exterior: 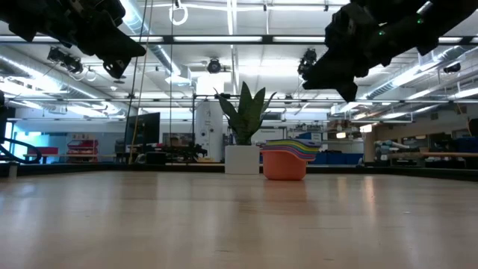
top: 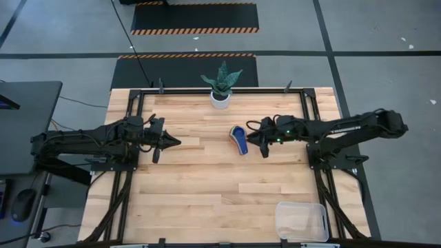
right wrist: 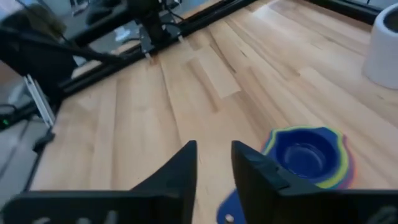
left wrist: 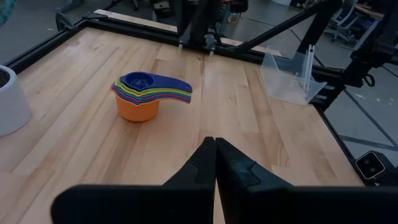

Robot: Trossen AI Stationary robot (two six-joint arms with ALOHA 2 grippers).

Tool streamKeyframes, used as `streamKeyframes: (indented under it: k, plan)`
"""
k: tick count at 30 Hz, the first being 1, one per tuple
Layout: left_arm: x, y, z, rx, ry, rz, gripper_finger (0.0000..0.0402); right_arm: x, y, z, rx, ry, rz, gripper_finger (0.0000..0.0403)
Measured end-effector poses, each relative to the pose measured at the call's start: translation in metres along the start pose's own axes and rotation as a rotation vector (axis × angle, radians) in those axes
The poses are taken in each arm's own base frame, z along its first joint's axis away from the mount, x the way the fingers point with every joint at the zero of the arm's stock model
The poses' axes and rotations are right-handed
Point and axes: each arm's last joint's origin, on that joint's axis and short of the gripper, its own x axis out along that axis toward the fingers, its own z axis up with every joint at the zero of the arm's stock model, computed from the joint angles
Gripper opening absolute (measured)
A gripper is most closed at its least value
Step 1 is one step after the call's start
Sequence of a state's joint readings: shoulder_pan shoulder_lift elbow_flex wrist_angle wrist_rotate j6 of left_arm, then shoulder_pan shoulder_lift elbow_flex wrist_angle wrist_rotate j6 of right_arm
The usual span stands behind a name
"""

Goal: Nest measuring cups in basket
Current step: Put the nested measuring cups into the transparent bin

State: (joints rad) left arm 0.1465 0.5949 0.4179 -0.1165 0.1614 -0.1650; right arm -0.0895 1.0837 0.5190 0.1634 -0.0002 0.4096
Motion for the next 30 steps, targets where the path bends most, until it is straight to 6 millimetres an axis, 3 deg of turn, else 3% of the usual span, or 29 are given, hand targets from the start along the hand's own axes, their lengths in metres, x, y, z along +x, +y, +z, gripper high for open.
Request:
streamKeyframes:
  k: [6, 11, 20, 30]
  plan:
    - [0.0, 0.0, 0.0, 0.0, 0.0, 0.0, 0.0013, 0.008, 0.0, 0.0, 0.065, -0.016, 0.009, 0.0168]
    - [0.0, 0.0, 0.0, 0.0, 0.0, 0.0, 0.0013, 0.008, 0.001, 0.003, 0.06, -0.051, 0.025, 0.0195]
    - [0.0, 0.0, 0.0, 0.0, 0.0, 0.0, 0.0013, 0.008, 0.002, 0.008, 0.165, -0.109, 0.018, 0.019]
    - [0.0, 0.0, 0.0, 0.0, 0.0, 0.0, 0.0013, 0.007, 0.001, 0.01, 0.146, -0.13, 0.014, 0.0185]
